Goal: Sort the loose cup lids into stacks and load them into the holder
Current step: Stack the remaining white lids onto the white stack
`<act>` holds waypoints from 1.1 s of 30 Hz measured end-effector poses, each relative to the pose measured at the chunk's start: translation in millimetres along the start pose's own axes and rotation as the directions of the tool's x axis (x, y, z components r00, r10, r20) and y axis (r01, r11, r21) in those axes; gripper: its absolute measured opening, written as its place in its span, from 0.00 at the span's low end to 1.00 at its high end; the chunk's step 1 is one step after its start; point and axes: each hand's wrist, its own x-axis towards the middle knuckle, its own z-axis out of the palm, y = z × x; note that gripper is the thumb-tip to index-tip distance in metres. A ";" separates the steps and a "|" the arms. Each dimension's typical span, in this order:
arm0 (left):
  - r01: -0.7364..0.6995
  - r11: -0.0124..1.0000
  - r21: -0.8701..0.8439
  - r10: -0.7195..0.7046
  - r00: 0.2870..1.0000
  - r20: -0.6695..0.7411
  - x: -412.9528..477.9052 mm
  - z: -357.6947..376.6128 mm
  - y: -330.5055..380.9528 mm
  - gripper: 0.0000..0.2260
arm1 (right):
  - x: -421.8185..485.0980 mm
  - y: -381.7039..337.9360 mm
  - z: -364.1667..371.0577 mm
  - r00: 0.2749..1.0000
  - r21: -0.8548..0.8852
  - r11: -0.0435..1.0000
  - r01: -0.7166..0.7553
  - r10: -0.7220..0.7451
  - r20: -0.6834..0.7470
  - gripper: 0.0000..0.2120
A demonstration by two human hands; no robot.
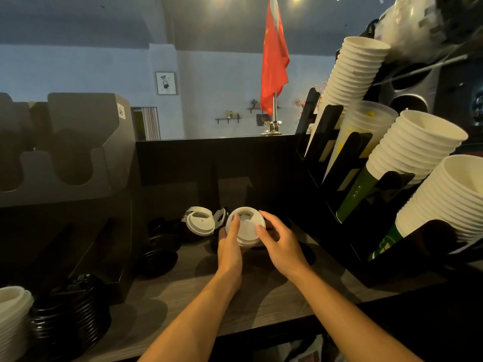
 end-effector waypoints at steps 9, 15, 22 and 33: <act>0.034 0.999 -0.034 -0.034 0.999 -0.006 -1.3 -1.8 2.9 0.10 | 2.7 0.6 -1.3 0.999 0.045 0.998 -0.046 0.046 0.008 0.17; 0.008 1.000 0.005 -0.008 1.000 0.014 -9.0 -3.8 6.2 0.10 | 4.2 3.9 -1.3 0.997 0.074 0.994 -0.079 0.079 0.005 0.17; -0.140 0.985 0.105 0.143 0.989 -0.023 -12.4 -41.9 43.3 0.16 | 3.1 -23.3 31.4 0.995 0.144 0.985 -0.090 0.084 0.050 0.15; -0.131 0.961 0.242 0.235 0.848 -0.474 12.2 -92.6 40.2 0.26 | 35.3 -34.0 127.9 0.988 -0.645 0.757 0.106 -0.005 0.156 0.25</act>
